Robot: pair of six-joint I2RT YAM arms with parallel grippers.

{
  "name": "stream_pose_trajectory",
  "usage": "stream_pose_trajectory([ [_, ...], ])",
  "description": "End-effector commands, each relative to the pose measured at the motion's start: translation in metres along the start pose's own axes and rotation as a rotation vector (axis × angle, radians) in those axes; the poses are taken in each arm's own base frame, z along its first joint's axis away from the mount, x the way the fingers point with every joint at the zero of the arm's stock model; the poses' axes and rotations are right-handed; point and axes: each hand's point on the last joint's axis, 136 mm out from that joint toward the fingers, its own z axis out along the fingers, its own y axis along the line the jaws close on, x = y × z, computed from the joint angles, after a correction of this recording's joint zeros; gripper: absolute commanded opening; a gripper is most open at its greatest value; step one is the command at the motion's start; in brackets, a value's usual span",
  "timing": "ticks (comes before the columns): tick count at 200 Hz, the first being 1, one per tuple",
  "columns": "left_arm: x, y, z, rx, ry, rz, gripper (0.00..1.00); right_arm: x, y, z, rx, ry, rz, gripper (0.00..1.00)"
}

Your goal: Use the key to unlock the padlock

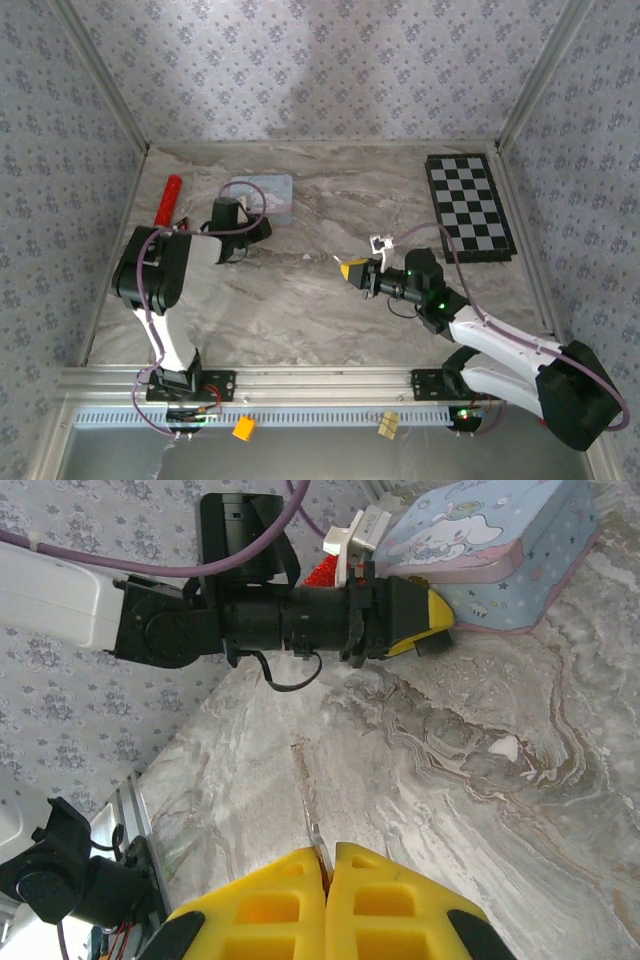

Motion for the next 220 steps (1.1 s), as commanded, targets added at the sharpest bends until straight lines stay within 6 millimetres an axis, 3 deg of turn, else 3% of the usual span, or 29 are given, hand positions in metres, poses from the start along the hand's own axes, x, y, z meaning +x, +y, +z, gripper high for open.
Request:
stream_pose_trajectory([
  [1,-0.002,-0.020,-0.011,0.065,0.010,-0.044,0.09,-0.001,-0.006,0.005,0.021,-0.006,0.051,0.00],
  [28,0.009,-0.039,-0.022,0.120,0.047,-0.094,0.08,0.010,-0.009,0.020,0.016,0.026,0.172,0.00],
  [88,0.042,-0.074,-0.047,0.198,0.126,-0.170,0.07,0.047,0.003,0.077,-0.085,0.145,0.348,0.00],
  [120,0.055,-0.081,-0.055,0.221,0.155,-0.194,0.07,0.057,0.003,0.099,-0.148,0.158,0.426,0.00],
  [220,0.072,-0.093,-0.065,0.295,0.181,-0.263,0.06,0.068,-0.016,0.126,-0.200,0.118,0.558,0.00],
])
